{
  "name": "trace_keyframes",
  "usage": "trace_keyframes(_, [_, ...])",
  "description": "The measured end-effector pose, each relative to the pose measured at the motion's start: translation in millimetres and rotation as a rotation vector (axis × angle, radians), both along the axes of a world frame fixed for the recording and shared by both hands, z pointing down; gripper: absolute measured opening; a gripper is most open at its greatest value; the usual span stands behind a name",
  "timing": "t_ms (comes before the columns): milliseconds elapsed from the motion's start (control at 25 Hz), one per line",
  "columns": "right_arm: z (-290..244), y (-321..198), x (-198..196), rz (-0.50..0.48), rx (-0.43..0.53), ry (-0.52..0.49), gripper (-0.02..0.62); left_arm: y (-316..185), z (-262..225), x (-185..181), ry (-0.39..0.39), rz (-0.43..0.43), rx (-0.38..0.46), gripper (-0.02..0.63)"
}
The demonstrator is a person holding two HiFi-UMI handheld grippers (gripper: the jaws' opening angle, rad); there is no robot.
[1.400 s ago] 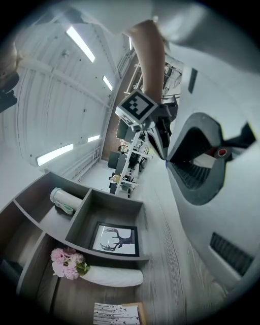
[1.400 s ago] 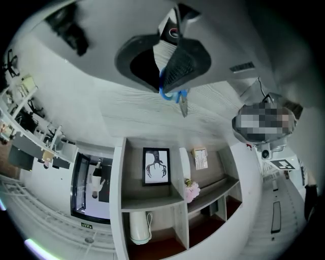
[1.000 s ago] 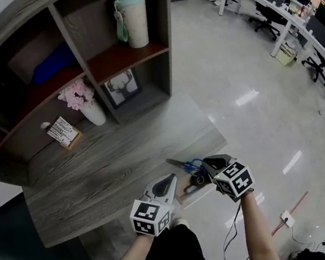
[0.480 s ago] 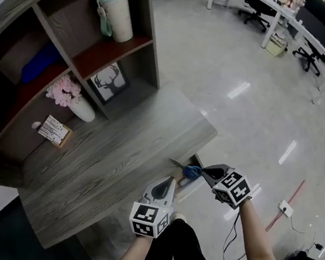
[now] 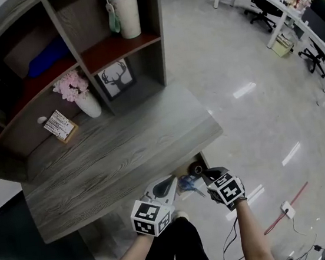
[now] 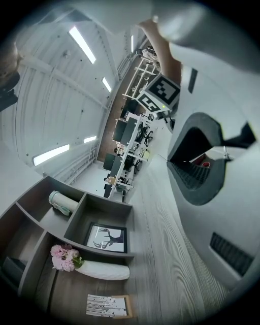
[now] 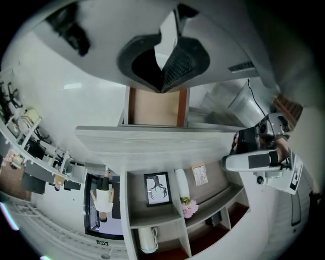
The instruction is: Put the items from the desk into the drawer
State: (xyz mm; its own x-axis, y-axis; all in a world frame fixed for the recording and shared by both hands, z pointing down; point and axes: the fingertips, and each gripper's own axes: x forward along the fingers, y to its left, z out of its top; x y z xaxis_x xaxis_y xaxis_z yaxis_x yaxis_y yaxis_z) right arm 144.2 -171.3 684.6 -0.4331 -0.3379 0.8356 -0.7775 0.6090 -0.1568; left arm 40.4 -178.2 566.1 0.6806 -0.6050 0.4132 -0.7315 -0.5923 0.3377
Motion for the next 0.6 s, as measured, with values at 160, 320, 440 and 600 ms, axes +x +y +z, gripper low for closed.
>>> trace_keyframes(160, [3, 4, 1, 0.023, -0.01, -0.024, 0.009, 0, 4, 0, -0.006, 0.003, -0.007, 0.009])
trace_keyframes(320, [1, 11, 0, 0.053, 0.0, -0.051, 0.009, 3, 7, 3, -0.007, 0.02, -0.012, 0.009])
trace_keyframes(440, [-8, 17, -2, 0.08, 0.007, -0.085, 0.009, 6, 6, 6, -0.015, 0.036, -0.008, 0.009])
trace_keyframes(600, [-29, 18, -6, 0.13, 0.053, -0.116, 0.009, 8, 1, 4, -0.023, 0.043, -0.01, 0.009])
